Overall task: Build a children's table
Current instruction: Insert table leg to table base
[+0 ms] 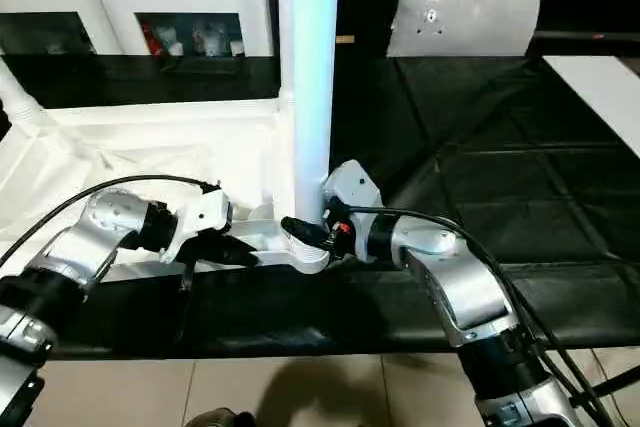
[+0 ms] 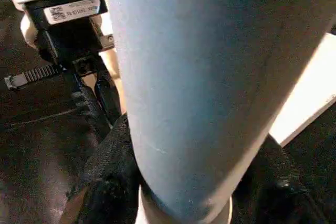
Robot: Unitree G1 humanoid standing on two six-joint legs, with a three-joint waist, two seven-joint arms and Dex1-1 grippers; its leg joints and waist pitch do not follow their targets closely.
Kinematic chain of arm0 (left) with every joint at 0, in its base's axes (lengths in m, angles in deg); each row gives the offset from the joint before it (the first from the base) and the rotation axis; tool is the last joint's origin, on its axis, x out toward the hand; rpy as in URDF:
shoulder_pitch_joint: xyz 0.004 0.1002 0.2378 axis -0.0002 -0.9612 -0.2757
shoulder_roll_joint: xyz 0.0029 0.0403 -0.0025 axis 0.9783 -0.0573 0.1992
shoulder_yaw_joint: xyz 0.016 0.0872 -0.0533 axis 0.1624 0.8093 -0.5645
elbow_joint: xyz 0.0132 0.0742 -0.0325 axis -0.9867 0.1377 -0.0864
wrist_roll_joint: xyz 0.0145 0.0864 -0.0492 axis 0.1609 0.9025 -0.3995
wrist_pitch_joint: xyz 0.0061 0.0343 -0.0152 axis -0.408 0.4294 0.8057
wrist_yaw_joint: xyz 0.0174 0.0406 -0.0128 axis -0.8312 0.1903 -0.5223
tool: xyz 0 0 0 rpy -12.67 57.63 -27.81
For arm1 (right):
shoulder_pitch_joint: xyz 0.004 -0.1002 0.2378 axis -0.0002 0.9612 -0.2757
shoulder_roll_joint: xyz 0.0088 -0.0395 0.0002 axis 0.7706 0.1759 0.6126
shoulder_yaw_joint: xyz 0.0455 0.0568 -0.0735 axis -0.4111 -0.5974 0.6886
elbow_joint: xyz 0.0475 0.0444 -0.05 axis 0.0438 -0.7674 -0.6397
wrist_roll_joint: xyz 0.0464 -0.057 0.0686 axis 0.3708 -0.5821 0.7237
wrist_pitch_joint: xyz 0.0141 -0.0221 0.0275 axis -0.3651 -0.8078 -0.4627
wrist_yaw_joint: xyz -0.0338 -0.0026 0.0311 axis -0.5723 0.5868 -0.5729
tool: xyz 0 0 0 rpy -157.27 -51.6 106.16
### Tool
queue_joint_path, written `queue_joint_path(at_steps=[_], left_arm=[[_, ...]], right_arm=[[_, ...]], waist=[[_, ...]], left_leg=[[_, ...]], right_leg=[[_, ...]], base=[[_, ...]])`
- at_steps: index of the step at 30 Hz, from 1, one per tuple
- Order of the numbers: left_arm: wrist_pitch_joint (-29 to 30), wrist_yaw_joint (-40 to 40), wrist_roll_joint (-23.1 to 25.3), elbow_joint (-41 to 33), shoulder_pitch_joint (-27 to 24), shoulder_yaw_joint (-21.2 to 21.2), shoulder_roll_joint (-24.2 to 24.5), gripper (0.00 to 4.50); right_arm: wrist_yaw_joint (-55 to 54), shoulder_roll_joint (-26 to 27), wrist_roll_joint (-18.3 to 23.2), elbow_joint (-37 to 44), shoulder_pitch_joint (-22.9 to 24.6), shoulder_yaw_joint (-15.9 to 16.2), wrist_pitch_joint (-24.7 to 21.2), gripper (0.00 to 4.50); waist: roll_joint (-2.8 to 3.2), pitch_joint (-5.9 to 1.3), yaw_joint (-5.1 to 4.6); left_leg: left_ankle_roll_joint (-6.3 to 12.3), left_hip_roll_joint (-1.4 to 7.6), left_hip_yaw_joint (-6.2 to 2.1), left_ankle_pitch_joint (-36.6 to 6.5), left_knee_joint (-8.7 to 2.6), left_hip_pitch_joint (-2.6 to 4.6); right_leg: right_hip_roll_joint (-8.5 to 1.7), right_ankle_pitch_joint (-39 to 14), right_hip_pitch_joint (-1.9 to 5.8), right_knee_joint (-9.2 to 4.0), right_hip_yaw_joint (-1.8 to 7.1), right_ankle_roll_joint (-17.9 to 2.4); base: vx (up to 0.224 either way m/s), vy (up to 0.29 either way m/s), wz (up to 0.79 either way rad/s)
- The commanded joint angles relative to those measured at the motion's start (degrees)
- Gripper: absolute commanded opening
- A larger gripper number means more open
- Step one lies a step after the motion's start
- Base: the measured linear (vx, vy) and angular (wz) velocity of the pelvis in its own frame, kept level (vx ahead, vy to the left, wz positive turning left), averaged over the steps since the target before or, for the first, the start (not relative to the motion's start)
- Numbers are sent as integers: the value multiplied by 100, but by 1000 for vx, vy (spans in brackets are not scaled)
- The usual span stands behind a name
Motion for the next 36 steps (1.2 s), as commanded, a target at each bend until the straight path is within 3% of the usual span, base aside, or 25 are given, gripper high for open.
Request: queue_joint_path(at_steps=[1, 2, 6, 10, 14, 18, 19, 22, 24, 26, 27, 28, 29, 31, 32, 33, 36], left_arm=[[-314, -310, -66, -90, 577, -250, -108, 0], [-489, -571, 54, 287, 858, -317, -166, 0], [-610, -729, 128, 664, 1212, -405, -187, 0], [-622, -624, 88, 725, 1272, -444, -172, 0], [-762, -485, 115, 894, 1249, -490, -157, 0], [-699, -369, 89, 818, 1134, -522, -124, 0], [-497, -363, 51, 574, 957, -544, -76, 0], [-201, -425, 10, 226, 722, -576, -20, 0], [412, -679, -86, -576, 267, -686, 26, 0], [916, -913, -134, -1196, -35, -771, 5, 0], [1504, -1230, -134, -1978, -392, -854, -89, 0], [1702, -1325, -134, -2217, -494, -881, -127, 0], [1962, -1471, -103, -2616, -675, -887, -211, 0], [2141, -1566, -79, -2896, -803, -884, -277, 0], [2319, -1645, -71, -3158, -922, -882, -347, 0], [2551, -1754, -44, -3519, -1080, -842, -446, 0], [3027, -1986, 13, -4175, -1344, -704, -643, 0]], right_arm=[[173, -15, -158, -532, 599, 627, -536, 188], [140, 20, -163, -502, 636, 601, -517, 188], [83, 79, -190, -552, 604, 568, -468, 188], [72, 112, -188, -577, 523, 554, -490, 188], [77, 155, -213, -614, 464, 536, -505, 188], [31, 200, -242, -683, 425, 540, -500, 188], [-105, 265, -298, -765, 394, 500, -520, 188], [-327, 361, -371, -885, 344, 428, -539, 188], [-811, 595, -472, -1061, 265, 228, -490, 188], [-1156, 759, -528, -1164, 219, 78, -465, 188], [-1473, 912, -598, -1313, 138, -57, -415, 188], [-1543, 955, -613, -1364, 108, -95, -401, 188], [-1708, 1033, -632, -1474, 42, -181, -381, 188], [-1826, 1088, -641, -1556, -8, -244, -370, 188], [-1911, 1131, -638, -1629, -55, -296, -358, 188], [-2017, 1183, -640, -1736, -130, -355, -332, 188], [-2110, 1275, -634, -1903, -282, -396, -295, 188]], waist=[[24, -111, -43], [59, -65, -16], [56, -30, 12], [48, -43, 4], [13, -44, 9], [15, -26, 10], [-15, -26, 8], [-14, -25, -2], [-18, -26, -31], [-17, -6, -106], [-59, -32, -125], [-94, -30, -160], [-69, -42, -158], [-46, -53, -201], [-73, -64, -248], [-73, -64, -248], [-97, -129, -249]], left_leg=[[-430, 376, -191, -2739, -523, 326], [-461, 379, -203, -2847, -538, 336], [-567, 397, -246, -3009, -584, 346], [-493, 405, -230, -2660, -655, 283], [-459, 414, -206, -2648, -660, 297], [-422, 423, -186, -2549, -676, 287], [-419, 424, -184, -2563, -678, 287], [-436, 435, -198, -2538, -690, 276], [-528, 459, -215, -2619, -719, 282], [-561, 435, -225, -2687, -743, 233], [-564, 432, -216, -2646, -746, 236], [-536, 424, -211, -2511, -756, 185], [-524, 416, -223, -2436, -748, 167], [-514, 408, -194, -2277, -745, 165], [-463, 384, -172, -2151, -721, 159], [-463, 384, -172, -2151, -721, 159], [-177, 376, -128, -1562, -636, 140]], right_leg=[[-479, -1436, -82, -603, 255, -1292], [-500, -1778, -114, -647, 274, -1203], [-536, -2178, -130, -683, 278, -1102], [-530, -1597, -80, -674, 253, -1149], [-536, -1624, -102, -697, 258, -1160], [-555, -1624, -117, -714, 268, -1162], [-554, -1692, -117, -722, 269, -1151], [-584, -1963, -132, -733, 276, -1122], [-575, -1985, -155, -711, 275, -1112], [-539, -2046, -153, -706, 255, -1076], [-518, -1999, -145, -704, 253, -1029], [-503, -1820, -130, -688, 244, -1045], [-506, -1760, -114, -667, 233, -1039], [-460, -1312, -121, -657, 226, -1066], [-440, -941, -98, -651, 223, -1120], [-440, -941, -98, -651, 223, -1120], [-434, -284, -28, -635, 215, -1243]], base=[[0, 0, 0], [0, 0, 0], [0, 0, 0], [0, 0, 0], [0, 0, 0], [0, 0, 0], [0, 0, 0], [0, 0, 0], [0, 0, 0], [0, 0, 0], [0, 0, 0], [0, 0, 0], [0, 0, 0], [0, 0, 0], [0, 0, 0], [0, 0, 0], [56, -15, -8]])
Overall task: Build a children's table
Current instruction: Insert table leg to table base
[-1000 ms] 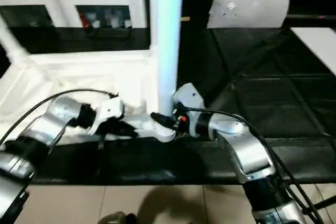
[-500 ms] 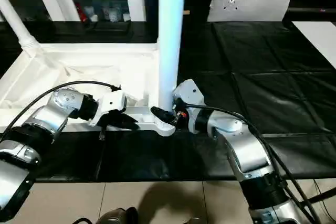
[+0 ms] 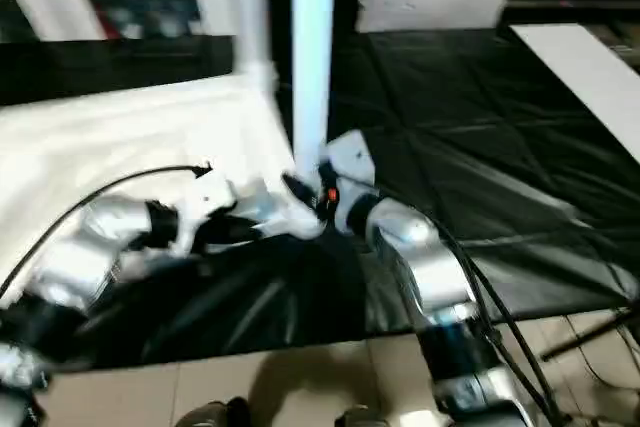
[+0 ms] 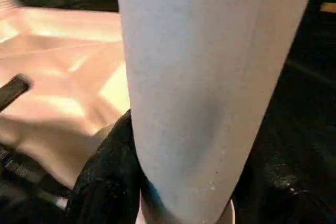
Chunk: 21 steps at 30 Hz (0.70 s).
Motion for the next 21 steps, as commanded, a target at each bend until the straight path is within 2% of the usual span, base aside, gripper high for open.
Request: queue_joint_path(at_steps=[1, 4, 5, 7, 11, 19, 21], left_arm=[[129, 21, -207, -857, 78, 100, -226, 0], [274, -99, -179, -904, 82, 120, -269, 0], [357, -206, -89, -877, 120, 150, -264, 0], [410, -262, -38, -886, 134, 162, -258, 0], [743, -536, 227, -954, 167, 246, -169, 0], [1052, -768, 518, -933, 202, 375, -17, 0], [1123, -860, 476, -883, 253, 295, -61, 0]], right_arm=[[-284, 11, -287, -1064, 296, 129, -450, 188], [-243, 53, -251, -1055, 280, 136, -450, 188], [-211, 78, -235, -1043, 289, 158, -443, 188], [-188, 87, -240, -1043, 292, 169, -432, 188], [-117, 87, -284, -1113, 269, 227, -351, 188], [-93, 138, -212, -1264, 203, 93, -328, 188], [-62, 134, -215, -1313, 187, 80, -285, 244]], waist=[[70, -294, 16], [66, -297, 39], [85, -309, 53], [84, -298, 55], [109, -280, 47], [110, -290, 40], [112, -292, 39]], left_leg=[[-84, 361, -171, -1515, -409, 149], [-3, 353, -137, -1264, -366, 160], [-4, 357, -136, -1228, -360, 174], [-33, 358, -135, -1331, -371, 186], [-237, 367, -150, -1774, -404, 217], [-265, 355, -149, -1773, -389, 222], [-270, 356, -151, -1745, -390, 222]], right_leg=[[-424, -294, 107, -442, 220, -1170], [-399, 103, 132, -422, 218, -1254], [-389, 157, 138, -416, 211, -1265], [-373, 49, 131, -426, 205, -1261], [-367, -579, 102, -457, 210, -1191], [-365, -622, 98, -466, 220, -1145], [-359, -553, 98, -457, 216, -1162]], base=[[0, 0, 0], [0, 0, 0], [0, 0, 0], [0, 0, 0], [0, 0, 0], [0, 0, 0], [0, 0, 0]])
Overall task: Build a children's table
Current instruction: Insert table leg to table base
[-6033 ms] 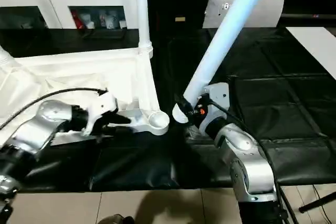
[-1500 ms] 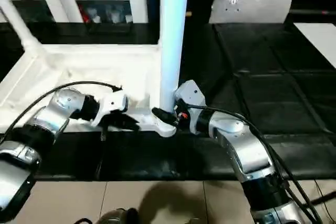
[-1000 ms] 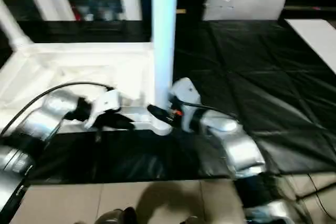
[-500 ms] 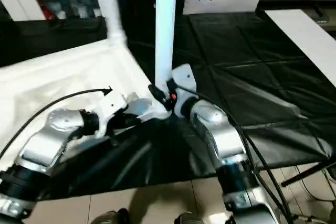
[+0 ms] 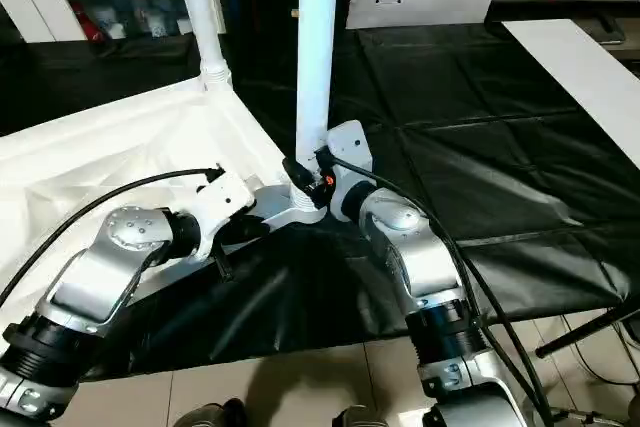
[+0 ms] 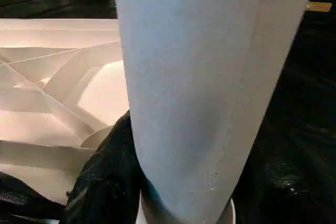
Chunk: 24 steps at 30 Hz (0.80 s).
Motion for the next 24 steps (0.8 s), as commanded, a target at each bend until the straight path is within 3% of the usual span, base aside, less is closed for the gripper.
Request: queue_joint_path(at_steps=[1, 3, 6, 7, 10, 12, 16, 19, 21, 24], left_arm=[[35, -204, -6, -205, 233, -129, -20, 0], [28, -211, -55, -192, 261, -165, -18, 0], [-145, -111, -58, -94, 272, -125, 71, 0], [-366, -28, -55, -3, 275, -84, 125, 0], [-842, 242, -105, 329, 321, -5, 280, 0], [-1123, 429, -123, 554, 388, 38, 387, 0], [-1684, 797, -166, 926, 532, 116, 581, 0], [-1883, 977, -191, 1078, 579, 151, 662, 0], [-2394, 1419, -241, 1437, 686, 275, 846, 0], [-2811, 1728, -285, 1625, 751, 354, 936, 0]], right_arm=[[26, -20, -133, -992, 366, 156, -340, 244], [19, -26, -147, -1028, 356, 139, -276, 261], [60, -119, -257, -1033, 351, 191, -92, 279], [165, -129, -153, -983, 366, 135, -153, 301], [349, -235, -39, -773, 436, 63, -168, 311], [584, -322, 104, -577, 532, -4, -98, 349], [922, -577, 223, -222, 721, -111, 288, 361], [1094, -762, 195, -99, 786, -103, 511, 397], [1525, -1115, 363, 246, 914, -228, 552, 419], [1877, -1303, 529, 386, 961, -305, 573, 439]], waist=[[97, -287, 26], [77, -304, 30], [80, -318, 49], [82, -328, 54], [82, -337, 66], [71, -362, 83], [65, -370, 158], [73, -360, 180], [84, -368, 209], [91, -386, 222]], left_leg=[[-236, 317, -152, -1759, -371, 192], [-216, 314, -144, -1713, -347, 196], [-102, 310, -143, -1379, -331, 164], [-51, 306, -141, -1327, -320, 161], [32, 296, -135, -1210, -303, 165], [113, 302, -135, -1027, -281, 156], [236, 302, -122, -941, -253, 172], [235, 311, -121, -976, -261, 171], [257, 307, -120, -1004, -241, 187], [382, 311, -117, -767, -219, 172]], right_leg=[[-393, -527, 93, -468, 222, -1203], [-402, -514, 96, -478, 224, -1282], [-386, -10, 126, -421, 211, -1306], [-393, 75, 139, -419, 205, -1310], [-389, 213, 153, -405, 200, -1326], [-397, 543, 184, -364, 195, -1365], [-398, 604, 192, -360, 191, -1350], [-409, 488, 180, -363, 182, -1392], [-407, 393, 197, -374, 193, -1383], [-413, 840, 209, -313, 186, -1455]], base=[[0, 0, 0], [0, 0, 0], [0, 0, 0], [0, 0, 0], [0, 0, 0], [0, 0, 0], [0, 0, 0], [0, 0, 0], [0, 0, 0], [0, 0, 0]])
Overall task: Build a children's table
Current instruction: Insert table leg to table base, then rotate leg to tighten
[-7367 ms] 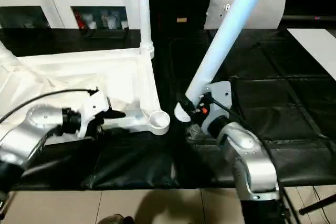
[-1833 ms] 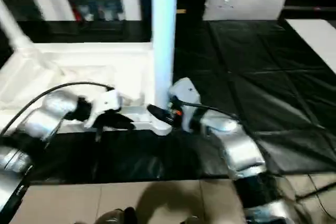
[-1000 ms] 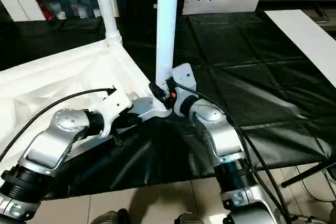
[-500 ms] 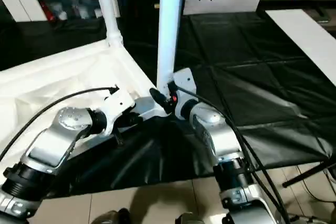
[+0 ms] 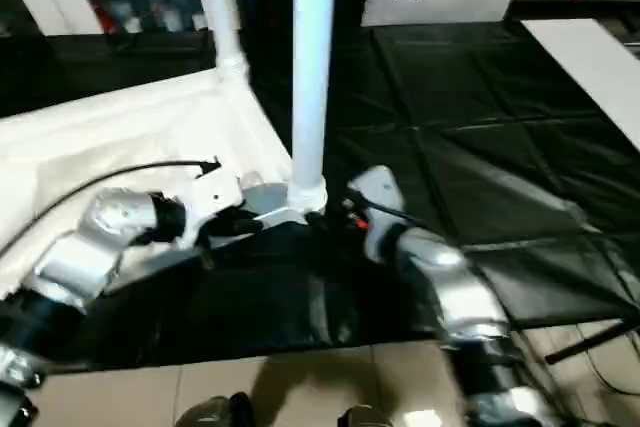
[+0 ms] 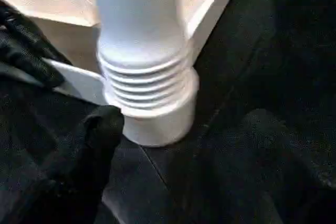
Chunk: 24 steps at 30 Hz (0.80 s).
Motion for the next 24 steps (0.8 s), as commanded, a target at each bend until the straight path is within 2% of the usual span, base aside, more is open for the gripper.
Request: queue_joint_path(at_steps=[1, 2, 6, 10, 11, 15, 20, 21, 24], left_arm=[[-490, 516, -75, 36, 142, 207, 47, 0], [-593, 652, -122, 100, 170, 227, 61, 0], [-899, 967, -109, 285, 296, 384, 109, 0], [-1143, 1208, -134, 401, 356, 445, 89, 0], [-1228, 1331, -138, 409, 383, 488, 78, 0], [-1315, 1464, -158, 414, 414, 517, 65, 0], [-1457, 1541, -156, 561, 475, 517, 38, 0], [-1466, 1543, -149, 561, 474, 517, 36, 0], [-1460, 1558, -161, 537, 463, 503, 20, 0]], right_arm=[[507, -167, 217, 261, 45, -80, 136, 446], [677, -258, 270, 317, 57, -77, 185, 446], [1307, -522, 391, 515, 23, 128, 271, 446], [1520, -594, 319, 467, -91, 343, 223, 446], [1517, -565, 179, 315, -196, 433, 288, 446], [1678, -496, 186, 85, -354, 502, 262, 446], [1887, -483, 253, -155, -505, 542, 235, 402], [1899, -480, 256, -173, -515, 545, 233, 383], [1991, -469, 249, -263, -567, 581, 247, 367]], waist=[[45, -424, -1], [34, -432, 21], [39, -429, 80], [34, -408, 104], [8, -405, 100], [22, -406, 103], [11, -432, 120], [6, -432, 119], [-1, -433, 124]], left_leg=[[395, 310, -120, -741, -249, 203], [478, 311, -116, -714, -233, 202], [557, 330, -107, -722, -219, 214], [441, 348, -111, -986, -242, 223], [384, 347, -109, -1043, -252, 225], [319, 346, -94, -1100, -251, 239], [424, 334, -86, -868, -224, 214], [453, 339, -89, -842, -224, 211], [499, 339, -82, -817, -217, 212]], right_leg=[[-410, 876, 222, -312, 190, -1476], [-411, 946, 233, -304, 182, -1519], [-402, 989, 219, -287, 169, -1590], [-437, 448, 196, -315, 171, -1651], [-436, 260, 191, -324, 172, -1643], [-450, 45, 172, -340, 183, -1641], [-438, 441, 191, -293, 171, -1653], [-442, 481, 192, -288, 167, -1660], [-443, 491, 190, -290, 167, -1668]], base=[[0, 0, 0], [0, 0, 0], [0, 0, 0], [0, 0, 0], [0, 0, 0], [0, 0, 0], [0, 0, 0], [0, 0, 0], [0, 0, 0]])
